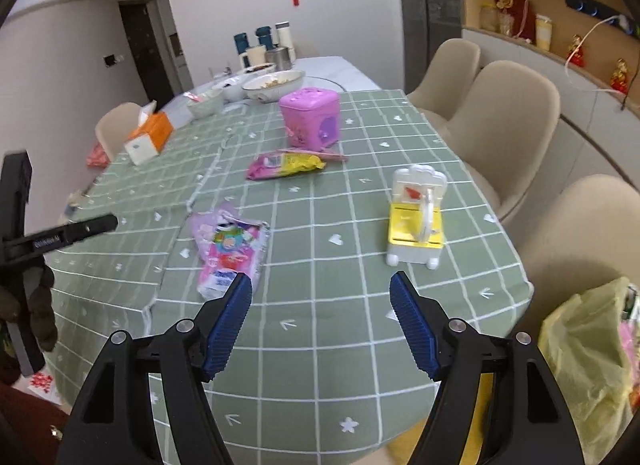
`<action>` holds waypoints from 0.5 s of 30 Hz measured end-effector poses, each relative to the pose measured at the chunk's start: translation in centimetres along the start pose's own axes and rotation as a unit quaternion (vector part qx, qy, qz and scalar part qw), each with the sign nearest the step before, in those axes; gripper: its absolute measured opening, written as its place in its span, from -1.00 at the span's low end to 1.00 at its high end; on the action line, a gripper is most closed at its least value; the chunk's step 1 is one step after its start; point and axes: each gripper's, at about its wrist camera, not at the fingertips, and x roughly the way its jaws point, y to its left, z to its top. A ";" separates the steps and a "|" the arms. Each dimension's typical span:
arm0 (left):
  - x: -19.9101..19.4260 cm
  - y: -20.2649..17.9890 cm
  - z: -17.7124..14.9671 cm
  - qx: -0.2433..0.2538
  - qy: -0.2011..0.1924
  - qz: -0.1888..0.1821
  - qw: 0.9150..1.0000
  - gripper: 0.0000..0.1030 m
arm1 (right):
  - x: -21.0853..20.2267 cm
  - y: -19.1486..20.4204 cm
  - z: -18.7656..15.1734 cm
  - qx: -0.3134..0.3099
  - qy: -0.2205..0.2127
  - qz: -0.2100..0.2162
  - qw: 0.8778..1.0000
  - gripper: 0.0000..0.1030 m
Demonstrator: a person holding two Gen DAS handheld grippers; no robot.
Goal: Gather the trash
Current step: 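Move both tools back over the table toward the pink box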
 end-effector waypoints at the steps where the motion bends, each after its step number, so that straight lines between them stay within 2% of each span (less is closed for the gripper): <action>1: 0.4 -0.4 0.3 0.014 -0.001 -0.009 1.000 -0.01 | -0.1 -0.1 -0.3 -0.004 0.002 -0.005 1.000 0.32; 4: 2.4 -2.5 2.3 0.088 -0.003 -0.043 0.995 -0.01 | 0.1 0.3 -1.2 -0.024 0.011 -0.027 0.999 0.32; 8: 6.2 -4.6 6.1 0.178 -0.003 -0.081 0.981 -0.01 | 0.4 -0.1 -1.6 -0.001 0.017 -0.035 0.999 0.32; 12: 11.9 -5.3 10.7 0.211 0.019 -0.090 0.973 -0.01 | 1.1 -0.1 -2.5 0.018 0.034 -0.055 0.998 0.32; 15: 16.5 -5.6 13.5 0.207 0.036 -0.107 0.972 -0.01 | 1.7 -0.4 -3.4 0.041 0.045 -0.073 0.995 0.32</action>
